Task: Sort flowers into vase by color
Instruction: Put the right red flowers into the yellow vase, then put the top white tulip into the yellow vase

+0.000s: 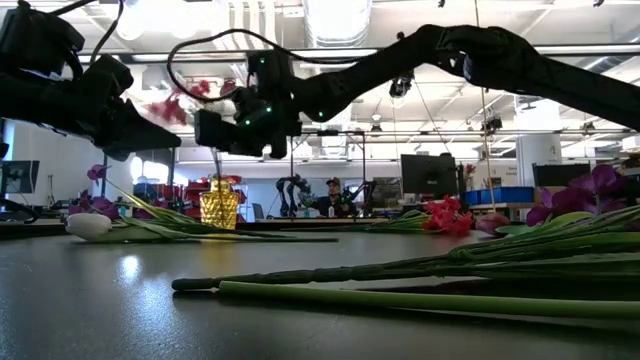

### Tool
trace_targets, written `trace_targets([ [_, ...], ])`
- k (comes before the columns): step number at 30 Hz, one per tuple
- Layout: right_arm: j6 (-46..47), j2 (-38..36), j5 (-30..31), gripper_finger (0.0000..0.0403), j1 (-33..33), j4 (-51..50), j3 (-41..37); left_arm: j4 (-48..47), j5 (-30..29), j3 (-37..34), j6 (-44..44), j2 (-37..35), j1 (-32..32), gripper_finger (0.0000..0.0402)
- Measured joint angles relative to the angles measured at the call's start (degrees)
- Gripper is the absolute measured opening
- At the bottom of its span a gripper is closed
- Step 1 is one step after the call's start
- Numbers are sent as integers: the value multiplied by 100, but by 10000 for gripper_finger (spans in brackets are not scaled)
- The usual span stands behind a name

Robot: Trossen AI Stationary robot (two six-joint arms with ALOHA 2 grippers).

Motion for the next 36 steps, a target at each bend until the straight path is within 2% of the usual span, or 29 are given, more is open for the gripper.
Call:
trace_targets([
  [6,26,-46,1,195,15,-898,401,0,0,0,0,0,-2,0],
  [17,-55,-664,6,199,184,-2254,383,1,0,2,-1,5,-2,0],
  [25,383,-1016,49,199,338,-4567,381,0,0,2,0,22,-2,0],
  [31,704,-1023,161,199,440,-5844,359,-2,0,2,-1,28,-2,0],
  [36,717,-1031,-64,197,551,-6990,344,0,0,2,0,31,-1,0],
])
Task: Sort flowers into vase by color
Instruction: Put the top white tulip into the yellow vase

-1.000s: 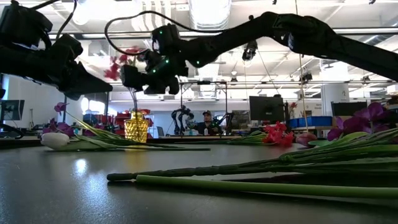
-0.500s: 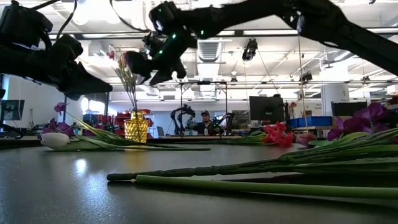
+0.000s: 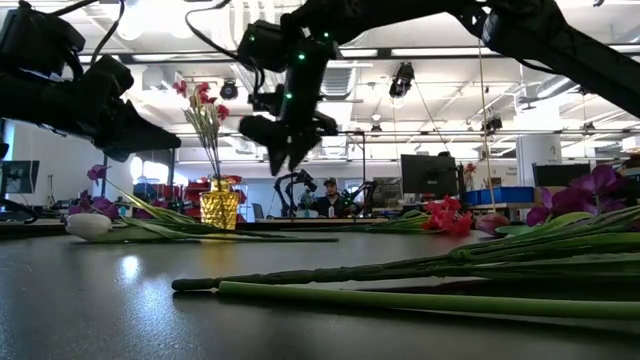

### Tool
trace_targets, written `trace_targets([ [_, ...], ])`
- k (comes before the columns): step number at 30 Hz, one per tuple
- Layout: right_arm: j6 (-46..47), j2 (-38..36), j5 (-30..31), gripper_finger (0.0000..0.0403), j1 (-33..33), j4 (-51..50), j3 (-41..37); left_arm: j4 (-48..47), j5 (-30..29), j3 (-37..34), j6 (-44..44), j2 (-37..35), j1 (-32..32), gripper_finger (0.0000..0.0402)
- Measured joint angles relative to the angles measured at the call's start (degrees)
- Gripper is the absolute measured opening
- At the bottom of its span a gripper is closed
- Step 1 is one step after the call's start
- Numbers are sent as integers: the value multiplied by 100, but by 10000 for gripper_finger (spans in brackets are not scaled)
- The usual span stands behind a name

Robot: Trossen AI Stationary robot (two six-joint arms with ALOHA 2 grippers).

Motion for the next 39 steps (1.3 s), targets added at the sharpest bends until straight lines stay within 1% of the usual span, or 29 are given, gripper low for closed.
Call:
trace_targets([
  [2,-64,-32,-237,191,52,-295,0,0,0,0,0,2,0,0],
  [4,-244,-53,-668,182,105,-446,0,0,0,0,-1,2,0,0],
  [7,-781,-57,-1779,165,168,-542,-72,0,0,0,0,2,0,0],
  [10,-1451,-57,-3076,144,177,-485,-353,0,0,-2,0,2,0,0],
  [15,-1877,-57,-4371,113,79,86,-988,0,0,-1,0,2,2,0],
  [16,-1886,-57,-4521,107,64,238,-1077,0,0,0,-1,2,0,0],
  [19,-1915,-79,-4467,88,88,675,-1291,0,0,0,0,2,2,0],
  [24,-1916,-101,-4438,70,94,1179,-1331,-4,0,-1,-1,13,0,0],
  [28,-1769,-105,-4418,64,102,1481,-1469,-4,0,0,-2,17,0,0],
  [33,-2066,-105,-4345,69,284,1630,-1548,0,0,-1,-2,21,1,0],
  [35,-2189,-105,-4005,79,400,1638,-1557,-2,0,-1,-1,24,0,0],
  [38,-2267,-70,-3210,99,557,1752,-1563,0,0,-2,-2,24,0,0],
  [39,-2266,-44,-3063,105,592,1791,-1563,-2,0,0,0,24,0,0],
])
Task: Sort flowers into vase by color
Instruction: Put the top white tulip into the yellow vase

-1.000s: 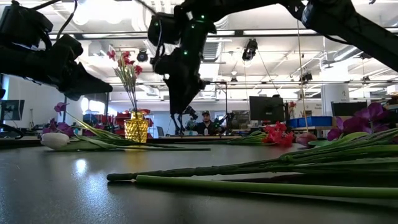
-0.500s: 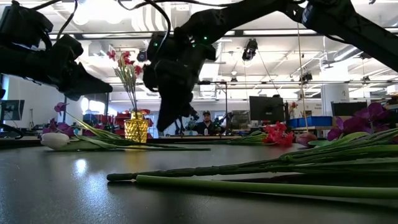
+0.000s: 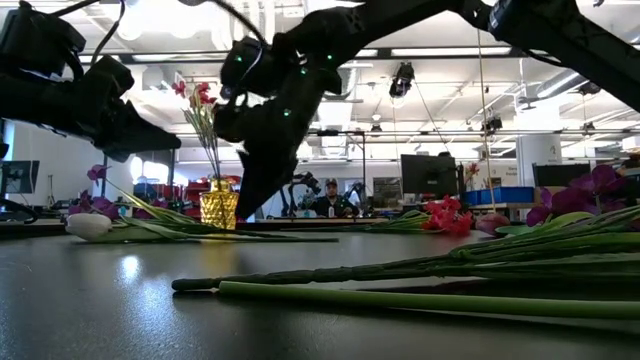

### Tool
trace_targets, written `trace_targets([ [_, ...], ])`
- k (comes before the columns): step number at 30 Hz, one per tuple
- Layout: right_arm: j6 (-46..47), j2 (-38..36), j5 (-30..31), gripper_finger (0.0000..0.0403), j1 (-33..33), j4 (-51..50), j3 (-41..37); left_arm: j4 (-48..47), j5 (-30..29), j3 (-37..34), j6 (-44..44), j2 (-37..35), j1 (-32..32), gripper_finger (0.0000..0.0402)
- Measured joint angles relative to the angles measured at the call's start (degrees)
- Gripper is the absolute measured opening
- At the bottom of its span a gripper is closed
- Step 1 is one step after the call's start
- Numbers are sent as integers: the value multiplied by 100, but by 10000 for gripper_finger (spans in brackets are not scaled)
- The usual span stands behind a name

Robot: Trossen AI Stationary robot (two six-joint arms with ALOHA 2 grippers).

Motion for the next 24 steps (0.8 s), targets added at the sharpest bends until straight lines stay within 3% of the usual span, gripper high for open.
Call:
trace_targets([
  [6,286,137,95,115,-9,227,55,2,0,0,0,0,1,0],
  [24,562,449,81,64,-54,369,85,1,0,0,-2,15,2,0],
])
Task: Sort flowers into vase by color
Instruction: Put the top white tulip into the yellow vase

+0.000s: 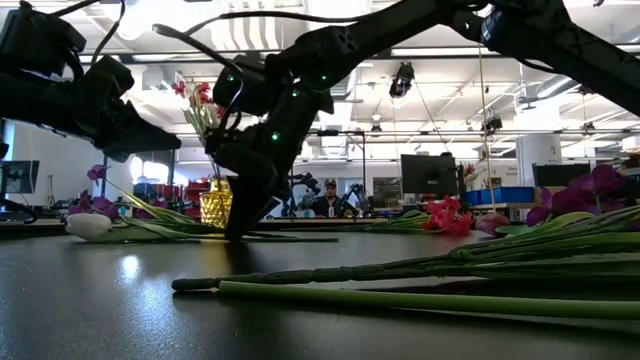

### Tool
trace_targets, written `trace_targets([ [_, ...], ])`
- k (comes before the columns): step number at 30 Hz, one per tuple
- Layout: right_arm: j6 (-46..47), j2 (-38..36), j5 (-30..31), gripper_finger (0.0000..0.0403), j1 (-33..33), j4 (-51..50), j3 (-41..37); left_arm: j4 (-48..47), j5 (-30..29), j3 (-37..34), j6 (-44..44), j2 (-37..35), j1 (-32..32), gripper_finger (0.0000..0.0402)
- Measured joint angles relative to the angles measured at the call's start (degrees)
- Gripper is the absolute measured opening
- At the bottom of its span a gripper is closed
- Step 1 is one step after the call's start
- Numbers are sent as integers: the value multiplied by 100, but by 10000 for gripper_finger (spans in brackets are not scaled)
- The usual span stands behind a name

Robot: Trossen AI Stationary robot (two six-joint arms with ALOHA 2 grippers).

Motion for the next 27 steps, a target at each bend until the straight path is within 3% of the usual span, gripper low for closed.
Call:
trace_targets([
  [5,-2,-47,-9,15,-2,-77,0,1,0,0,1,-2,-2,0],
  [10,160,-244,13,11,-2,-1058,275,1,0,-2,0,4,-1,0],
  [17,473,-924,254,9,-2,-1629,332,7,0,0,2,15,0,0],
  [22,552,-1476,1037,9,-93,-1410,37,-6,0,-2,2,26,-2,0],
  [27,716,-1888,1148,9,-276,-382,-758,-3,0,0,0,27,-2,0],
])
